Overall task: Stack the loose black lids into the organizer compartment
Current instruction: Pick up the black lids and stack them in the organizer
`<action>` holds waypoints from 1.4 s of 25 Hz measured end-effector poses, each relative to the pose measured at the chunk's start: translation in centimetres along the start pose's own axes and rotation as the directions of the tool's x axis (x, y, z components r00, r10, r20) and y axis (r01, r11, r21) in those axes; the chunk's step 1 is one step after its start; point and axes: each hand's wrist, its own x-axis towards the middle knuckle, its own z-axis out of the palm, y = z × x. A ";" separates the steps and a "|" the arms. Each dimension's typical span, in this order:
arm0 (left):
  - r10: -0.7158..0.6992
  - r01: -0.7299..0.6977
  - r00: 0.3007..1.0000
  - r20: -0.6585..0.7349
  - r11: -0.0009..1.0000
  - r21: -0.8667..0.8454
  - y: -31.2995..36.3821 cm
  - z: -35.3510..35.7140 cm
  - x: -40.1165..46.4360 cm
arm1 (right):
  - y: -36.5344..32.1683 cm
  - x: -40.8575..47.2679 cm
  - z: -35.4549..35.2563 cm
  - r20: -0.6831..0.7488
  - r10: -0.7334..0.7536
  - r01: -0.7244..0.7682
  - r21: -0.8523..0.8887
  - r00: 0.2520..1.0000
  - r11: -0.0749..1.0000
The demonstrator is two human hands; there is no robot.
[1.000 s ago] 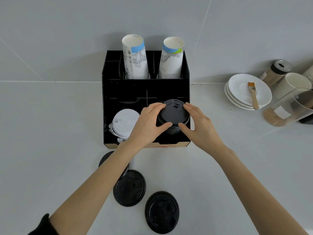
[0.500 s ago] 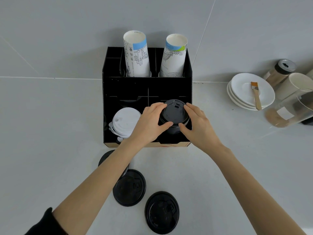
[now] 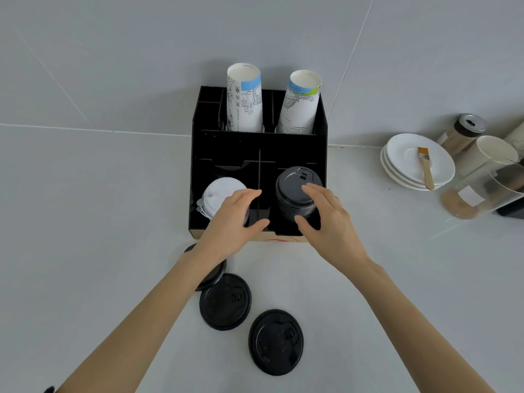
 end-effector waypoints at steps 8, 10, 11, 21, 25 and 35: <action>-0.114 0.114 0.993 -0.031 0.994 -0.001 -4.0 -1.0 -6.9 | -1.7 -3.8 3.9 0.159 -0.011 0.006 0.028 0.987 1.000; -0.142 0.142 0.990 -0.018 0.990 -0.024 -4.7 -0.9 -8.4 | -2.0 -4.8 5.0 0.199 -0.014 0.009 0.024 0.980 1.000; -0.155 0.154 0.988 -0.016 0.987 -0.034 -4.9 -0.8 -9.0 | -2.0 -5.2 5.3 0.219 -0.011 0.007 0.019 0.976 1.000; -0.233 0.230 0.972 -0.034 0.970 -0.072 -6.8 0.6 -14.1 | -2.7 -8.4 9.4 0.424 0.010 0.012 -0.050 0.906 0.999; -0.243 0.239 0.967 -0.070 0.969 -0.056 -7.1 0.9 -14.8 | -2.5 -8.9 10.1 0.454 0.031 -0.002 -0.066 0.890 0.998; -0.262 0.263 0.965 0.021 0.964 -0.038 -7.5 2.3 -15.4 | -2.6 -9.3 10.6 0.455 0.024 0.000 -0.053 0.890 0.999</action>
